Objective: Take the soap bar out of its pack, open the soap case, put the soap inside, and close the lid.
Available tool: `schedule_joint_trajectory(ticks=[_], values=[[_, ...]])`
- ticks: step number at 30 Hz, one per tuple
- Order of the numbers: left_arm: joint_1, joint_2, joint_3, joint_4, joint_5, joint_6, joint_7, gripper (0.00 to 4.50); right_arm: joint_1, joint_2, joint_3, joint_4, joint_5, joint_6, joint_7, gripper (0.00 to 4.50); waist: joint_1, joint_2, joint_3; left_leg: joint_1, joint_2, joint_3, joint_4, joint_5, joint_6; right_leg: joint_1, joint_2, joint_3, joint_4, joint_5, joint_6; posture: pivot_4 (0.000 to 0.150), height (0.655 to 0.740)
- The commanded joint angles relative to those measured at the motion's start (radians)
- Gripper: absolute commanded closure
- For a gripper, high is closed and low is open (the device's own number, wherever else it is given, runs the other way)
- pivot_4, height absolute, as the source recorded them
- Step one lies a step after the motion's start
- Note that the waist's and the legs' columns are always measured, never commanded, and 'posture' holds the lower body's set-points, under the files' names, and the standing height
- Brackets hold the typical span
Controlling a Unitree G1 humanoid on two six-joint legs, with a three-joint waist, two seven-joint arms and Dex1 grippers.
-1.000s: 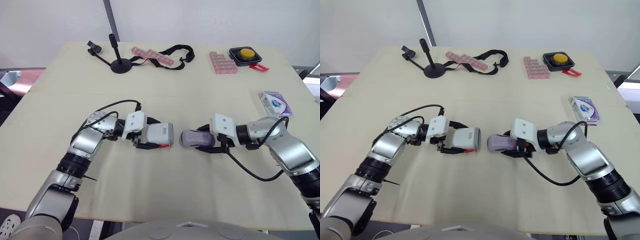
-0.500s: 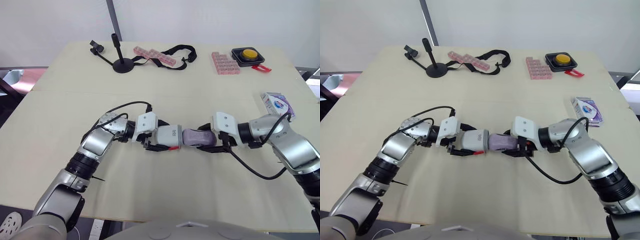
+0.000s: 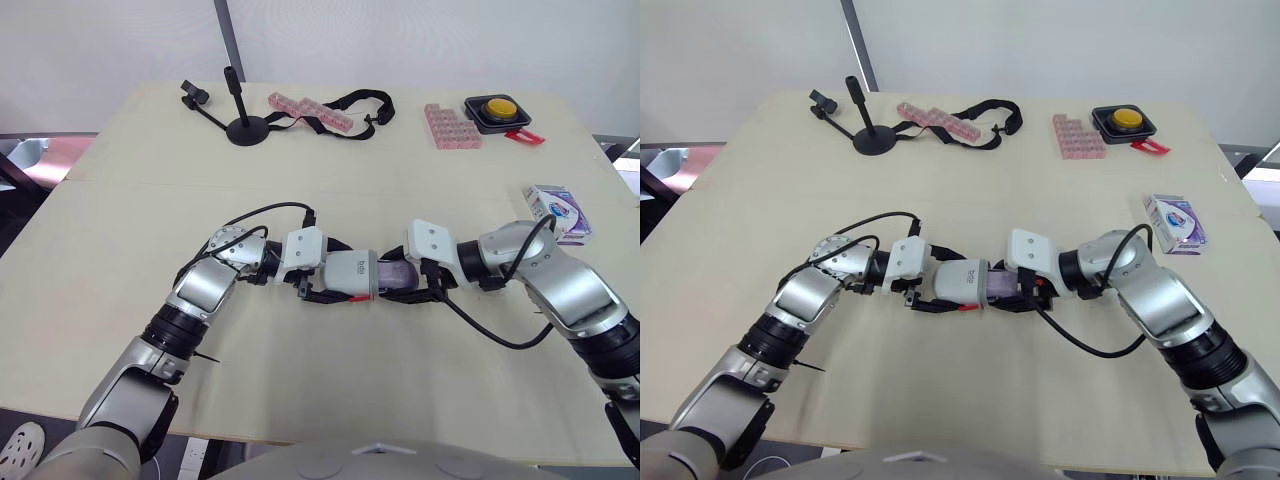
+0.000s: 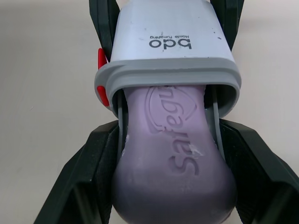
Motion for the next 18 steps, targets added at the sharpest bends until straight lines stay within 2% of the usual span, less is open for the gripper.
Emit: schedule_joint_trajectory(ticks=[1, 3, 6, 13, 18], values=[[-0.006, -0.005, 0.002, -0.027, 0.003, -0.020, 0.013, 1.02, -0.050, 0.003, -0.014, -0.031, 0.026, 0.048, -0.002, 1.91, 0.001, 0.000, 0.000, 0.000, 0.000, 0.000, 0.000, 0.000, 0.000, 0.000, 0.000, 0.000, 0.000, 0.000, 0.000, 0.150, 0.7096], [-0.007, -0.005, 0.002, -0.022, 0.005, -0.023, 0.016, 1.02, -0.058, 0.004, -0.016, -0.037, 0.031, 0.066, -0.004, 0.76, 0.003, 0.000, 0.000, 0.000, 0.000, 0.000, 0.000, 0.000, 0.000, 0.000, 0.000, 0.000, 0.000, 0.000, 0.000, 0.150, 0.7096], [-0.008, -0.008, 0.002, -0.015, 0.009, -0.026, 0.022, 1.02, -0.062, -0.001, -0.022, -0.050, 0.042, 0.085, -0.001, 0.04, 0.005, 0.000, 0.000, 0.000, 0.000, 0.000, 0.000, 0.000, 0.000, 0.000, 0.001, 0.000, 0.000, 0.000, 0.000, 0.150, 0.7096], [-0.010, -0.016, 0.004, 0.003, 0.017, -0.039, 0.036, 1.02, -0.036, -0.024, -0.050, -0.075, 0.059, 0.076, -0.005, 0.04, 0.018, 0.000, 0.000, 0.000, 0.000, 0.000, 0.000, 0.000, 0.000, 0.000, 0.001, 0.001, 0.000, 0.000, 0.000, 0.150, 0.7096], [-0.013, -0.017, 0.010, 0.015, 0.019, -0.047, 0.040, 1.02, 0.055, -0.070, -0.179, -0.057, 0.118, 0.053, 0.004, 0.04, 0.026, 0.000, 0.000, -0.001, 0.000, 0.000, 0.001, 0.000, 0.000, 0.000, 0.000, 0.001, 0.000, 0.000, 0.000, 0.150, 0.7096]])
